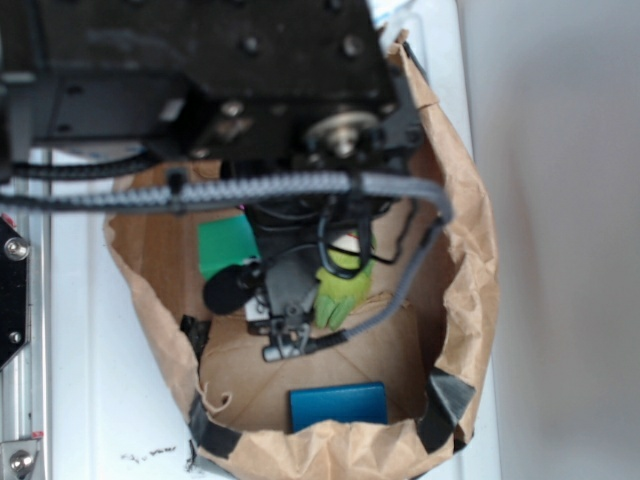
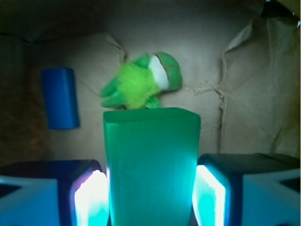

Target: Grab the green block.

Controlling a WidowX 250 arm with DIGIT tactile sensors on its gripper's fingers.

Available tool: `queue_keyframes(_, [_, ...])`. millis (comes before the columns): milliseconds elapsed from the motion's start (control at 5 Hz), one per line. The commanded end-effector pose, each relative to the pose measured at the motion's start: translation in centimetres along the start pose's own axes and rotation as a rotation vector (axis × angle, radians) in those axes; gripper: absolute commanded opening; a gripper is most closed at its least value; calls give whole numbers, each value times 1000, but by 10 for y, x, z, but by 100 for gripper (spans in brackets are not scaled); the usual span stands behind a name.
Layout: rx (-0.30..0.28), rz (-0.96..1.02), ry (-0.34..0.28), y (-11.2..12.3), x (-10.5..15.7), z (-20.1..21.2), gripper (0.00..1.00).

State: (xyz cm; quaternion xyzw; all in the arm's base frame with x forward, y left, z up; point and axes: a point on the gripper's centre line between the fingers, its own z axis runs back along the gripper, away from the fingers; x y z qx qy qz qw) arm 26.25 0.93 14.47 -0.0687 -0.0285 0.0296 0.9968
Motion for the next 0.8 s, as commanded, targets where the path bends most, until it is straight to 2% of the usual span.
queue_keyframes(0, [-57,-66,-158,-16,8,57,0])
queue_keyframes(200, [-14,-72,-188,-22,9,64,0])
queue_keyframes(400, [-4,-69,-191,-24,12,67,0])
queue_keyframes(600, [37,-101,-174,-30,15,63,10])
